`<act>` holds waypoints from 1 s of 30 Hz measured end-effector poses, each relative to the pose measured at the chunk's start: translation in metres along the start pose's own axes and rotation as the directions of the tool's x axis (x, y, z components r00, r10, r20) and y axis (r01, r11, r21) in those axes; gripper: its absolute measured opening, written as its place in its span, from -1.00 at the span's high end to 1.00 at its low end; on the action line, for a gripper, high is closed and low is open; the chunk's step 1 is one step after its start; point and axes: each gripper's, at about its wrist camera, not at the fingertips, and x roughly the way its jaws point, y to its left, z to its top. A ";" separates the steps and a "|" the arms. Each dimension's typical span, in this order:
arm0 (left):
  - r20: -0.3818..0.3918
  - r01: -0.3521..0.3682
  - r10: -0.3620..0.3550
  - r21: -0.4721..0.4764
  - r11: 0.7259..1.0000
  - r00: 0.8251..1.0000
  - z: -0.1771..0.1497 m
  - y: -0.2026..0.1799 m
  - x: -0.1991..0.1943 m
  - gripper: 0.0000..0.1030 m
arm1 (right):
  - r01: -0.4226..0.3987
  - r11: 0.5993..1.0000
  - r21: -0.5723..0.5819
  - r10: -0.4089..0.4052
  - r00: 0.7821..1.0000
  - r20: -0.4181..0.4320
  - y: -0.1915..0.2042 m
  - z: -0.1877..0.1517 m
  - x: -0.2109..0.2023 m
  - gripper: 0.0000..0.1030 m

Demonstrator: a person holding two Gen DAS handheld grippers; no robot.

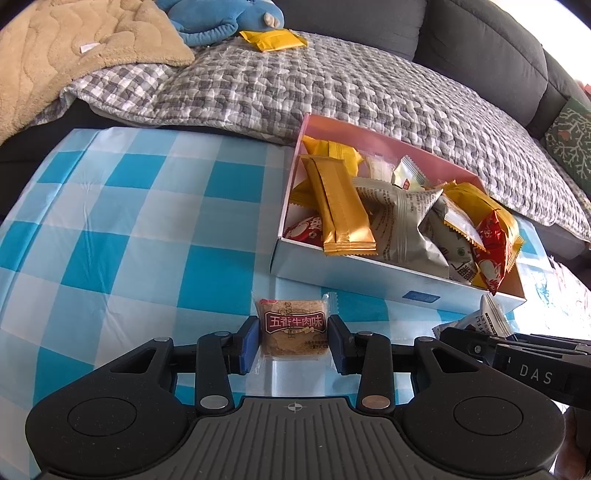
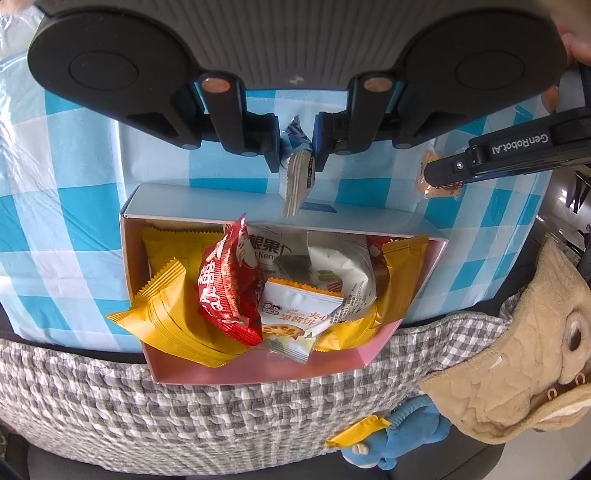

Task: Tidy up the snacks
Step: 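Carry the cake packet and candy over the pink box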

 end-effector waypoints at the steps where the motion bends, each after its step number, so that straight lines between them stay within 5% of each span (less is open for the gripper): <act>1: -0.001 -0.001 0.001 0.000 1.000 1.000 0.000 0.000 0.000 0.29 | -0.001 1.000 0.000 0.001 1.000 -0.001 0.001 -0.001 -0.001 0.71; 30: 0.013 0.085 -0.085 0.014 0.996 0.996 0.003 -0.010 -0.028 0.29 | -0.116 0.990 0.080 0.110 0.992 0.067 -0.007 0.002 -0.044 0.72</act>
